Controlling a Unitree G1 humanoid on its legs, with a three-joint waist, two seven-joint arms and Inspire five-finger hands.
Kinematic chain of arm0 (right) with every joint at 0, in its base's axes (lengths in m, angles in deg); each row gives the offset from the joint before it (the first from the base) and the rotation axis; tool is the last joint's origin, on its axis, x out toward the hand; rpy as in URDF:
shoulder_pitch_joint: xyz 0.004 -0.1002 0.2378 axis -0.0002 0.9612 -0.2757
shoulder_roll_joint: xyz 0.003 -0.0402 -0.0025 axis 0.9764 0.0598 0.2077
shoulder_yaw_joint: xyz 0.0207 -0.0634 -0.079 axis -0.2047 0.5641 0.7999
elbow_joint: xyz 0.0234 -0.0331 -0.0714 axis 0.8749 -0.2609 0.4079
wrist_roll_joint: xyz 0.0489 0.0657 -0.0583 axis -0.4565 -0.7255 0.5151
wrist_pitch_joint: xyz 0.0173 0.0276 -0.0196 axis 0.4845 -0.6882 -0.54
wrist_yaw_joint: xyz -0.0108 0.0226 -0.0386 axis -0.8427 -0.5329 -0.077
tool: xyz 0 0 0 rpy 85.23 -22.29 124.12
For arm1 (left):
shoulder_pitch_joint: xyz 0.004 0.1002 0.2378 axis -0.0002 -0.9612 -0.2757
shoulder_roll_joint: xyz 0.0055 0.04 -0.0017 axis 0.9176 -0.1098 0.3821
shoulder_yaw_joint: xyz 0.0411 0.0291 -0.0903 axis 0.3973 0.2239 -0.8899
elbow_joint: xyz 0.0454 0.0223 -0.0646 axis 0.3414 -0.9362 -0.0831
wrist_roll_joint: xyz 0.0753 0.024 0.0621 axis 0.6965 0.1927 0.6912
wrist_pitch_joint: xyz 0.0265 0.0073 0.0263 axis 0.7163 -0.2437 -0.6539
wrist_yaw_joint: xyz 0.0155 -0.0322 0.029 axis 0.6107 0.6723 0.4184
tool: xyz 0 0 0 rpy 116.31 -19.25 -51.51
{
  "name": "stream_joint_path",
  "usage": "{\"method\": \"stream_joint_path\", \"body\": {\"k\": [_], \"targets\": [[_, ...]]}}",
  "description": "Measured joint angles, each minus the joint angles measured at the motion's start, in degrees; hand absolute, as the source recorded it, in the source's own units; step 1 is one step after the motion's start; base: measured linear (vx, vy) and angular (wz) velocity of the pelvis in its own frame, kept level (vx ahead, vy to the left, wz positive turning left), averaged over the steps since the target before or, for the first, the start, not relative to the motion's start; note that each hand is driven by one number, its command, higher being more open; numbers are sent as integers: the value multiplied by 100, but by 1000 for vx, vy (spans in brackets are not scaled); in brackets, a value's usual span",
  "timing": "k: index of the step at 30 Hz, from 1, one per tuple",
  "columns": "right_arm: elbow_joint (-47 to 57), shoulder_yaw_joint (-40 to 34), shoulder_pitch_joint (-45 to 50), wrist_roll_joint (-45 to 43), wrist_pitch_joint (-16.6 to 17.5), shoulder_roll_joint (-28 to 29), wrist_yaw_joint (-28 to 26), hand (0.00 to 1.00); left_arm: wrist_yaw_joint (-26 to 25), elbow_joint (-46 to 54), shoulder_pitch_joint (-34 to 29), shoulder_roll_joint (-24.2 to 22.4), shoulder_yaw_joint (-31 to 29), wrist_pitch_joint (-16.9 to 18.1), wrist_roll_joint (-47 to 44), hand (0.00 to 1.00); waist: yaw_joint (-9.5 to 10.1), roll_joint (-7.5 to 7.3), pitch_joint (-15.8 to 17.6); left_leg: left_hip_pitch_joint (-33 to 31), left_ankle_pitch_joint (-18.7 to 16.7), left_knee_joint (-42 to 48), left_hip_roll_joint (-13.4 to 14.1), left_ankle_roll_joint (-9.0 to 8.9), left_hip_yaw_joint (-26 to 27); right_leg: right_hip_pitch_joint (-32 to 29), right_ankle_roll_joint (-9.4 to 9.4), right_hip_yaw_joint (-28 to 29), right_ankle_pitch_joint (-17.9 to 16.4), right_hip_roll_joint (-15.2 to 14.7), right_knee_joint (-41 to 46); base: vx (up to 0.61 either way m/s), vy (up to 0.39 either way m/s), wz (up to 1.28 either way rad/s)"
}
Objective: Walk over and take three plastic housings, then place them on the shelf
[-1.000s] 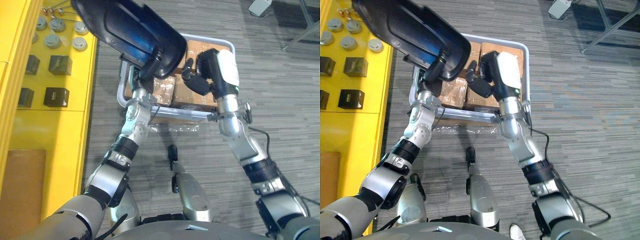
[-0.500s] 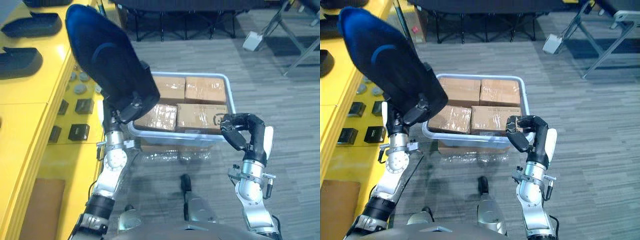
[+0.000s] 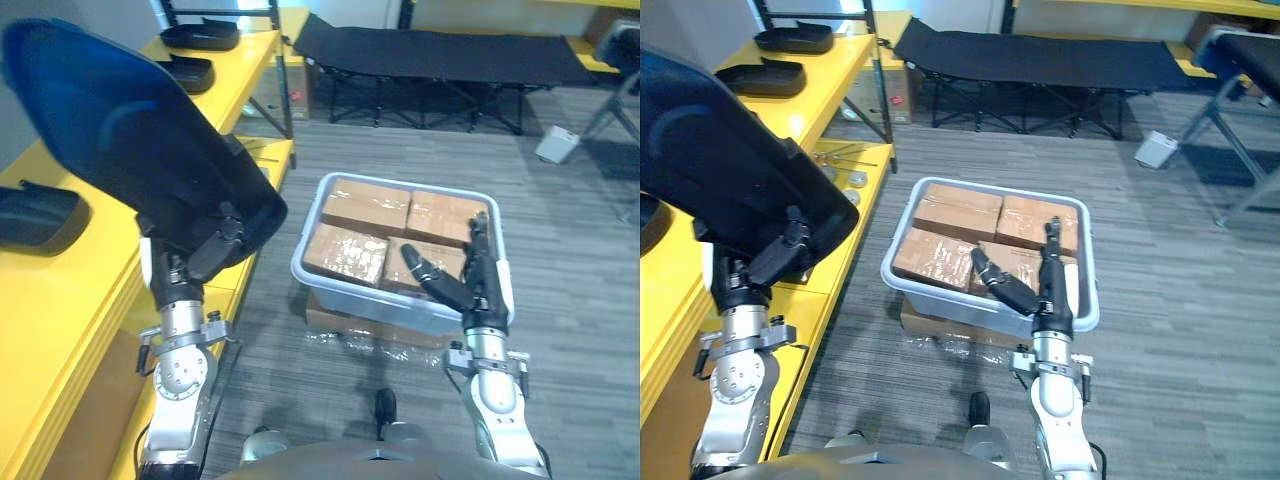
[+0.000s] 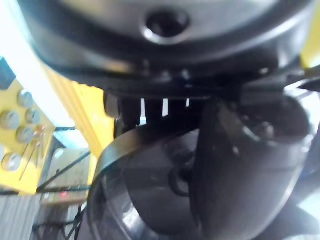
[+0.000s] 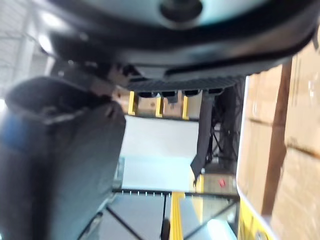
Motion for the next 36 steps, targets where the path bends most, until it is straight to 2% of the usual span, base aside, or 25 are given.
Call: {"method": "stream_joint_path", "body": {"k": [4,8,12,15,18,24,25,26,28,29,30,33,36], "targets": [[-537,322,-554,-390,-73,-76,-348,100,78,317,-357,-241,-588,2,-73,0,358,68,-83,-117,64,-8,-93,12,-407,165,56,-390,-33,-107,0,7,8,49],[-680,495,-1060,-600,-76,-137,-580,100,269,442,-689,-524,-1084,4,-492,0,711,50,-178,-294,156,-29,-222,40,-849,300,84,-839,-72,-222,0,10,21,55],[-819,695,-1301,-665,-100,-144,-723,100,417,440,-917,-660,-1276,12,-631,0,931,-47,-273,-400,244,-119,-336,90,-1232,447,134,-1236,-162,-319,0,-6,16,53],[-897,922,-1417,-658,-190,-121,-844,100,589,440,-1134,-806,-1402,22,-717,0,998,-140,-332,-458,322,-206,-382,103,-1381,506,152,-1446,-248,-366,0,-4,22,37],[-961,931,-1418,-666,-190,-104,-859,100,695,440,-1208,-856,-1404,22,-717,0,1068,-149,-340,-464,328,-206,-382,103,-1381,516,159,-1465,-260,-370,4,-1,15,8],[-1048,912,-1413,-801,-223,-169,-1000,100,1056,448,-1239,-885,-1406,235,-719,0,1061,-92,-333,-541,305,-16,-409,150,-1374,619,143,-1558,-276,-379,34,-2,10,10],[-1048,857,-1399,-802,-224,-197,-1021,100,1207,451,-1181,-859,-1404,236,-708,0,930,-81,-329,-696,289,157,-449,286,-1270,728,164,-1802,-315,-424,35,-26,31,85],[-1048,772,-1384,-811,-224,-214,-1046,100,1456,453,-1102,-801,-1388,239,-706,0,849,-81,-323,-825,310,303,-446,502,-925,836,181,-2055,-338,-489,35,-30,43,104],[-1042,616,-1381,-793,-221,-275,-1073,100,1783,462,-1023,-754,-1374,298,-709,0,783,-39,-300,-868,446,302,-337,608,-283,971,223,-2356,-364,-572,36,-3,63,91],[-1041,510,-1380,-773,-219,-324,-1071,100,1924,476,-1000,-754,-1329,389,-715,0,784,7,-279,-844,583,173,-354,480,-186,976,270,-2428,-373,-633,69,16,69,59],[-1042,476,-1382,-760,-219,-324,-1072,100,1981,526,-1006,-753,-1320,405,-722,0,824,22,-265,-842,627,104,-380,428,-182,940,293,-2426,-390,-674,114,13,92,32],[-1040,435,-1364,-790,-219,-307,-1281,100,2164,742,-985,-563,-1347,494,-738,0,854,-7,-190,-835,688,-21,-485,457,-131,823,332,-2420,-493,-856,366,25,85,10],[-947,325,-1212,-822,-184,-245,-1407,100,2418,734,-768,-82,-1296,503,-731,0,721,-66,-132,-774,720,-140,-594,503,-264,650,426,-2009,-1002,-1011,1007,27,39,31]]}}
